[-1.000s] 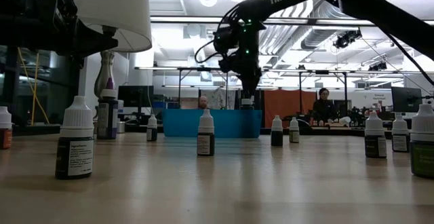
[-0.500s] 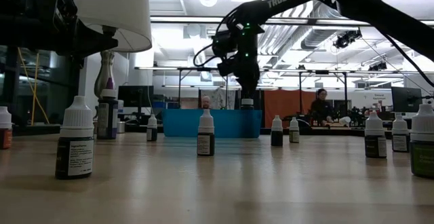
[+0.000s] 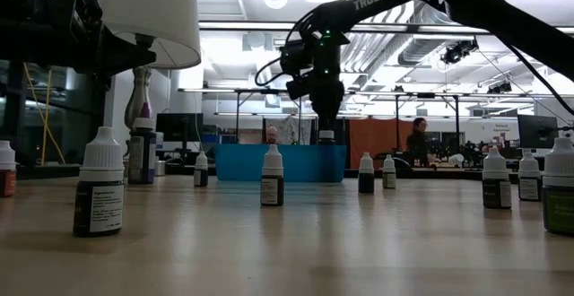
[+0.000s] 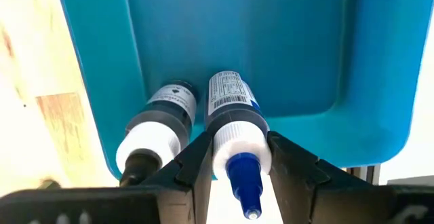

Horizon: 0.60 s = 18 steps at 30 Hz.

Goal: Pick & Place food coloring
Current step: Put the large blue food coloring bottle into the blue bin

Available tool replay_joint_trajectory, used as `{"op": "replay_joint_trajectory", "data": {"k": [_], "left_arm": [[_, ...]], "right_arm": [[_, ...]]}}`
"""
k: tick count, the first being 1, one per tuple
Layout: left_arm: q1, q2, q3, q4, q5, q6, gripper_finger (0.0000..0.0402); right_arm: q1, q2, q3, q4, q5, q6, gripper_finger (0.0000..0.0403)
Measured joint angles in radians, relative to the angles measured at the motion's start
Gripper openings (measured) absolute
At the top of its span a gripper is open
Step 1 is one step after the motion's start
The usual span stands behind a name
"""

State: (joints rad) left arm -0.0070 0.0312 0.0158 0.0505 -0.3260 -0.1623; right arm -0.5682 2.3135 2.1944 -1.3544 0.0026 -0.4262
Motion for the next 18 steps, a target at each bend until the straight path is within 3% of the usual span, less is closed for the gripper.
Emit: {"op": "replay_joint_trajectory", "data": {"k": [18], "left_arm": [[0.000,0.000,0.000,0.000,0.000,0.000,0.0000]], "right_arm": [[0.000,0.000,0.000,-0.040,0.008,0.043,0.0130]]}}
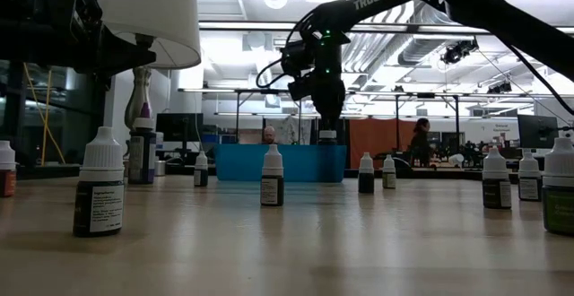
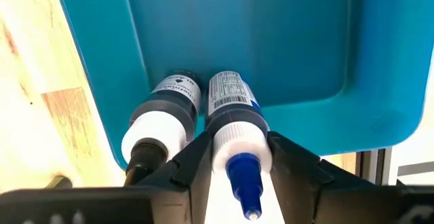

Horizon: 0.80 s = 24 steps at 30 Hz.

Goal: Pick & Place food coloring
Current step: Put the large blue food coloring bottle into the blue bin

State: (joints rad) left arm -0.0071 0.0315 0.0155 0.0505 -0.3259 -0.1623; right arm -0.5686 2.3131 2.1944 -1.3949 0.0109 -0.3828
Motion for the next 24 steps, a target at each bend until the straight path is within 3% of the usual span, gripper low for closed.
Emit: {"op": "replay_joint_trajectory", "data": {"k": [6,17,24], "left_arm": [[0.000,0.000,0.000,0.000,0.000,0.000,0.0000],[0.000,0.000,0.000,0.000,0.000,0.000,0.0000],[0.000,0.000,0.000,0.000,0.000,0.000,0.0000]], "right_arm": [[-0.001,-0.001,0.000,0.000,0.002,0.000,0.0150],[-0.011,-0.002,0.009,0.000,0.060,0.027,0.0153],[-0.021,-0.043,0.051,-0.004,0.045,0.043,0.0154]]}}
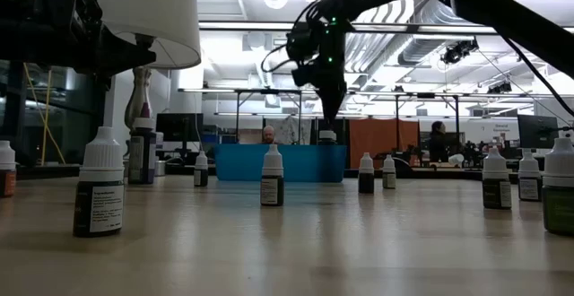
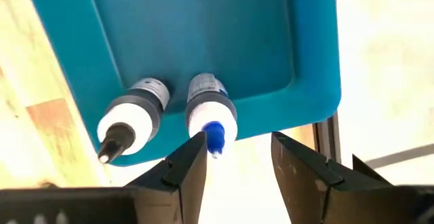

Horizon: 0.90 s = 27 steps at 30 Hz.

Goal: Pick & Place food coloring
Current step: Put the large blue food coloring bottle into the blue bin, then put the small violet food coloring bottle into the blue bin

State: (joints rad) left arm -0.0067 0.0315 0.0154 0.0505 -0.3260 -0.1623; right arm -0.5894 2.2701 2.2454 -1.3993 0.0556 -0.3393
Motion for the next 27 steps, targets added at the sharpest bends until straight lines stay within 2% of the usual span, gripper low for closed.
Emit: {"op": "replay_joint_trajectory", "data": {"k": [7,16,24,27], "left_arm": [[0.000,0.000,0.000,0.000,0.000,0.000,0.0000],[0.000,0.000,0.000,0.000,0.000,0.000,0.0000],[0.000,0.000,0.000,0.000,0.000,0.000,0.0000],[0.000,0.000,0.000,0.000,0.000,0.000,0.0000]], "right_arm": [[0.001,-0.043,0.001,-0.010,-0.009,0.037,0.0154],[0.035,-0.195,0.001,-0.048,-0.014,0.098,0.0154],[0.098,-0.305,-0.008,-0.174,-0.137,0.141,0.0154],[0.126,-0.368,-0.076,-0.167,-0.140,0.152,0.0154]]}}
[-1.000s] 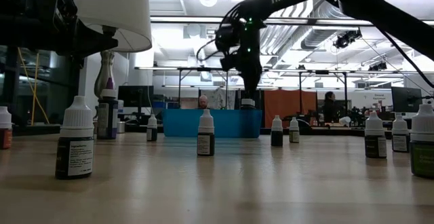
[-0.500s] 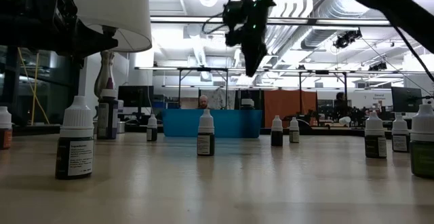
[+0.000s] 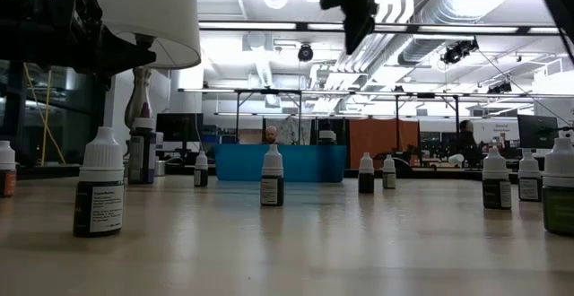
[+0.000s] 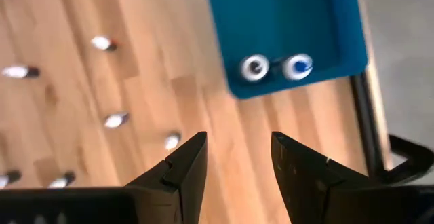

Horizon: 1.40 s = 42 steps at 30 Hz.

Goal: Pick & Place food coloring
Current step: Put the small violet food coloring bottle into the blue bin

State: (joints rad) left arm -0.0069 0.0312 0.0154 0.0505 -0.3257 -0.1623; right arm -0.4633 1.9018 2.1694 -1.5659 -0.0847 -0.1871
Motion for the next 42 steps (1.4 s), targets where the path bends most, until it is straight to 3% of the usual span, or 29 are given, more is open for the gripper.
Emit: {"op": "replay_joint_trajectory", "data": {"k": [6,13,19,32,42], "left_arm": [[0.000,0.000,0.000,0.000,0.000,0.000,0.0000],[0.000,0.000,0.000,0.000,0.000,0.000,0.0000],[0.000,0.000,0.000,0.000,0.000,0.000,0.0000],[0.000,0.000,0.000,0.000,0.000,0.000,0.0000],[0.000,0.000,0.000,0.000,0.000,0.000,0.0000]], "right_arm": [[0.054,-0.189,-0.280,0.016,0.033,-0.013,0.0154],[0.123,-0.469,-0.702,0.179,0.058,0.031,0.0154],[0.185,-0.659,-0.971,0.258,0.060,0.081,0.0154],[0.438,-0.834,-1.276,0.277,0.048,0.135,0.0154],[0.631,-0.836,-1.433,0.531,0.037,0.235,0.0154]]}}
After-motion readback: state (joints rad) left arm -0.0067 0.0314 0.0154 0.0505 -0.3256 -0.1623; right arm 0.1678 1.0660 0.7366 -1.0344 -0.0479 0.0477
